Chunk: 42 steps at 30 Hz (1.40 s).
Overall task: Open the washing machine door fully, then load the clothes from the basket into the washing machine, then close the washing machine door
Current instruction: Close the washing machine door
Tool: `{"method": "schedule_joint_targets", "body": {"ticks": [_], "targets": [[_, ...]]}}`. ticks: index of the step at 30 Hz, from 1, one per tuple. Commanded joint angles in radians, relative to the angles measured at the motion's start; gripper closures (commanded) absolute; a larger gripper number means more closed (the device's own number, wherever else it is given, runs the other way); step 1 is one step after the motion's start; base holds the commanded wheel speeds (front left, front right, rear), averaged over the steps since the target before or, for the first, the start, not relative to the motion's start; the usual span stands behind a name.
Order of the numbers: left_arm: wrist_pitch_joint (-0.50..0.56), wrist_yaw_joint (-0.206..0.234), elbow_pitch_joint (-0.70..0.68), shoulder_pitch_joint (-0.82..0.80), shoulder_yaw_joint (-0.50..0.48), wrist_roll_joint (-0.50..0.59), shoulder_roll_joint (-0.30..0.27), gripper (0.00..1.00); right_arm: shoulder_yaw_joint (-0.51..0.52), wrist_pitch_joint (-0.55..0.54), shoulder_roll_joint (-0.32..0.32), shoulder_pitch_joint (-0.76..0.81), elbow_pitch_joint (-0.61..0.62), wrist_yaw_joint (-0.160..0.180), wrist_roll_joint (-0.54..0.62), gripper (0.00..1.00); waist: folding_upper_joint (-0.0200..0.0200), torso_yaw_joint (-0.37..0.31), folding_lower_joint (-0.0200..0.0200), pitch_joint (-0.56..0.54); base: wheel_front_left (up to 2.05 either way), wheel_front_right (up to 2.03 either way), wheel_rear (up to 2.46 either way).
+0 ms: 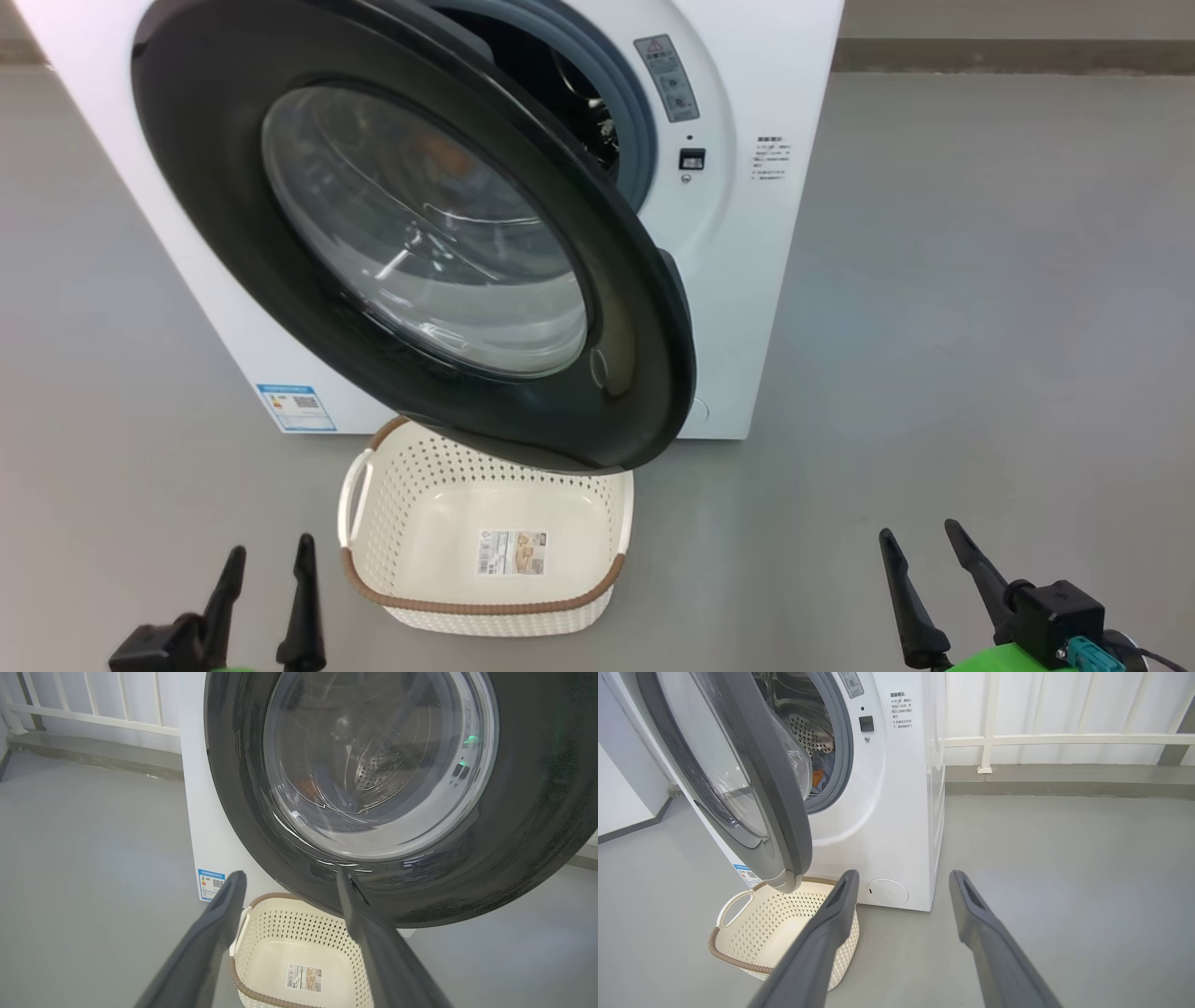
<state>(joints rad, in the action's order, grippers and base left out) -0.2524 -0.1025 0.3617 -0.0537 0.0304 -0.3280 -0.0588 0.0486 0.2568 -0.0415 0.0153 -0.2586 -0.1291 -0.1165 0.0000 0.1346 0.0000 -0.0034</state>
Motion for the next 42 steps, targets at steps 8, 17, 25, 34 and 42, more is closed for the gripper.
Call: {"method": "schedule_joint_targets", "body": {"ticks": [8, 17, 25, 34, 42], "targets": [[-0.009, -0.016, -0.045, 0.023, -0.089, 0.050, 0.000, 0.00, -0.014, 0.005, -0.013, -0.040, 0.000, -0.002, 0.018, 0.00, 0.0000, 0.033, 0.0000, -0.014, 0.00, 0.00, 0.00], [-0.009, -0.024, -0.050, 0.031, -0.102, 0.056, 0.006, 0.00, -0.004, 0.005, -0.012, -0.052, -0.018, -0.002, 0.023, 0.00, 0.0000, 0.058, 0.0000, -0.014, 0.00, 0.00, 0.00], [-0.009, -0.026, -0.054, 0.038, -0.115, 0.050, 0.008, 0.00, 0.002, 0.005, -0.012, -0.060, -0.015, -0.002, 0.016, 0.00, 0.0000, 0.063, 0.0000, -0.011, 0.00, 0.00, 0.00], [-0.009, -0.027, -0.059, 0.040, -0.111, 0.025, 0.008, 0.00, 0.013, 0.005, -0.021, -0.085, -0.036, -0.002, 0.006, 1.00, 0.0000, 0.067, 0.0000, -0.007, 0.00, 0.00, 0.00], [-0.009, -0.027, -0.060, 0.043, -0.110, 0.026, 0.008, 0.00, 0.043, 0.005, -0.018, -0.160, 0.020, -0.002, -0.018, 1.00, 0.0000, 0.068, 0.0000, 0.004, 0.00, 0.00, 0.00]]}}
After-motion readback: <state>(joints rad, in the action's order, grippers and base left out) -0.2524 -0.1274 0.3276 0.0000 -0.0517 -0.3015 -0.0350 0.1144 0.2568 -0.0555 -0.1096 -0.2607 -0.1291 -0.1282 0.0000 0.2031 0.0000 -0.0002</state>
